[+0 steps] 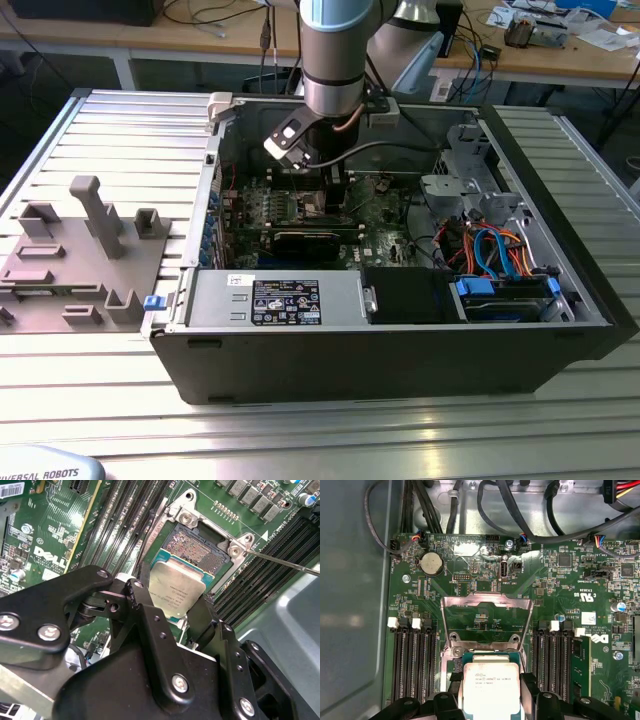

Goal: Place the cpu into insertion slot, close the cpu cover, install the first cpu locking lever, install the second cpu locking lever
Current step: 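Place the cpu into insertion slot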

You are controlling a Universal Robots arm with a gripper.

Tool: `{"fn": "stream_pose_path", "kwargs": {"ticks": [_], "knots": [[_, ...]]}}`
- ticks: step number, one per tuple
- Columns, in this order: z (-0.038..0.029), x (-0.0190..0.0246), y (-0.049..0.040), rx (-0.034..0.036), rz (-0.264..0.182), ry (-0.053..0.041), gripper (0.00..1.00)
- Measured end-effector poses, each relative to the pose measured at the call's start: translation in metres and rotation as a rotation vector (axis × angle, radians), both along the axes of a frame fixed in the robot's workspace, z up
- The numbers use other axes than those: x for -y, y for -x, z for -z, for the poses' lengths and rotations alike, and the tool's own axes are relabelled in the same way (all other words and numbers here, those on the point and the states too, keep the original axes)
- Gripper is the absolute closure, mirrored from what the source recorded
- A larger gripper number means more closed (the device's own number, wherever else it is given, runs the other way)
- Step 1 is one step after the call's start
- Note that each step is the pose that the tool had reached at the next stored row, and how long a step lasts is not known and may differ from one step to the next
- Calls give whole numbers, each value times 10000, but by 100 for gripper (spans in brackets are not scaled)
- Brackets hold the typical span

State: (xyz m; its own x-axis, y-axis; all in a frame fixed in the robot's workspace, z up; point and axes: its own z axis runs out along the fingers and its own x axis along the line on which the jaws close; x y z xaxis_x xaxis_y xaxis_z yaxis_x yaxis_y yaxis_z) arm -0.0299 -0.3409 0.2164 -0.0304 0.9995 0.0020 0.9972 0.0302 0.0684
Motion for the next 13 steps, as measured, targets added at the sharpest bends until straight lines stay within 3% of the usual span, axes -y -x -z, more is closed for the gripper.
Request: {"fn": "stream_pose_path", "kwargs": {"ticks": [13], "knots": [[31, 0, 0, 0, 0, 0, 46]]}}
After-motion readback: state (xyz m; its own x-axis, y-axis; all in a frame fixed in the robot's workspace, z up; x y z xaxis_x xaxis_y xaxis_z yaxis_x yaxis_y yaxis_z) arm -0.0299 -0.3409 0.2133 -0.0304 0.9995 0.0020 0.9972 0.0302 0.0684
